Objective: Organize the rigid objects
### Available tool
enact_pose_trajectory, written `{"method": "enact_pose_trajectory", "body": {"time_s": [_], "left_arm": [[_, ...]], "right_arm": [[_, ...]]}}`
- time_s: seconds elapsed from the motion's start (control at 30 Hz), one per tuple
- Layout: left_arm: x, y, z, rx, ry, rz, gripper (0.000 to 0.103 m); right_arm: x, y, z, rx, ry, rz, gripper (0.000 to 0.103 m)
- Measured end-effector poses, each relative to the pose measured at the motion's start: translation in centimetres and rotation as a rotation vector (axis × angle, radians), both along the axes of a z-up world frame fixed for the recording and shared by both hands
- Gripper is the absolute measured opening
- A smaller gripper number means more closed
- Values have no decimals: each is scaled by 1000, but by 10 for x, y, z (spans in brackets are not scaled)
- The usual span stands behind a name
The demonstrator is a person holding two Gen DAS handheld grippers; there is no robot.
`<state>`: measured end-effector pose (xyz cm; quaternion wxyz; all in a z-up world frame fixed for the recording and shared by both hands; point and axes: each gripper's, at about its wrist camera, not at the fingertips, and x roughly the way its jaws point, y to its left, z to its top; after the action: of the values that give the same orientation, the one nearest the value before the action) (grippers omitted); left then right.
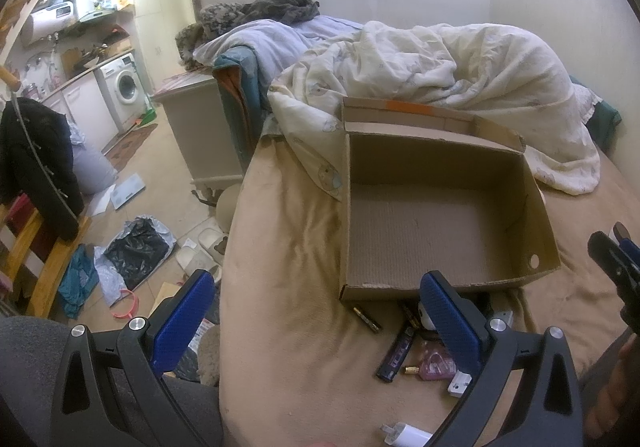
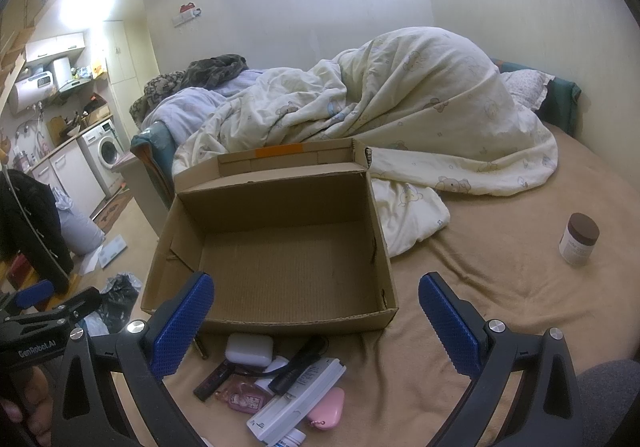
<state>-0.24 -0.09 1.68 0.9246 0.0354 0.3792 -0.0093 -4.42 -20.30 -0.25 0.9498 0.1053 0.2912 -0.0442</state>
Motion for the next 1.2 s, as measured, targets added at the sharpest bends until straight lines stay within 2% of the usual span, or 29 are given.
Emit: {"method": "enact_pose_trajectory", "body": {"time_s": [0.2, 0.3, 0.37, 0.47, 0.57, 0.77, 0.87, 0.97, 1.03, 1.1, 1.2], "left_arm": [[0, 1, -1, 4, 5, -11, 102], [1, -2, -8, 5, 51, -51, 102], [2, -7, -15, 38, 83, -79, 102], [5, -19, -37, 86, 178, -131, 102], [8, -33, -66, 121, 324, -207, 102], [-15, -74, -131, 232, 606, -454, 102], [-25, -85, -151, 296, 660, -515, 102], [-25, -86, -165, 295, 699, -524, 101], [-22, -82, -170, 281, 728, -516, 95], [-18, -79, -176, 266, 755, -505, 76], [-16, -73, -183, 224, 791, -506, 57]], "right_arm": [[0, -1, 0, 5, 2, 1, 103], [0, -2, -1, 6, 9, -2, 103], [0, -5, -2, 6, 10, -10, 103], [-2, -9, -2, 13, 8, -29, 103], [-4, -12, -3, 18, 13, -37, 103], [2, -17, -10, 17, 68, -48, 103], [4, -19, -15, 27, 100, -51, 103], [3, -22, -16, 36, 112, -57, 103], [2, -25, -17, 48, 120, -63, 103], [2, -29, -19, 64, 131, -69, 103], [4, -35, -23, 93, 157, -79, 103]]}}
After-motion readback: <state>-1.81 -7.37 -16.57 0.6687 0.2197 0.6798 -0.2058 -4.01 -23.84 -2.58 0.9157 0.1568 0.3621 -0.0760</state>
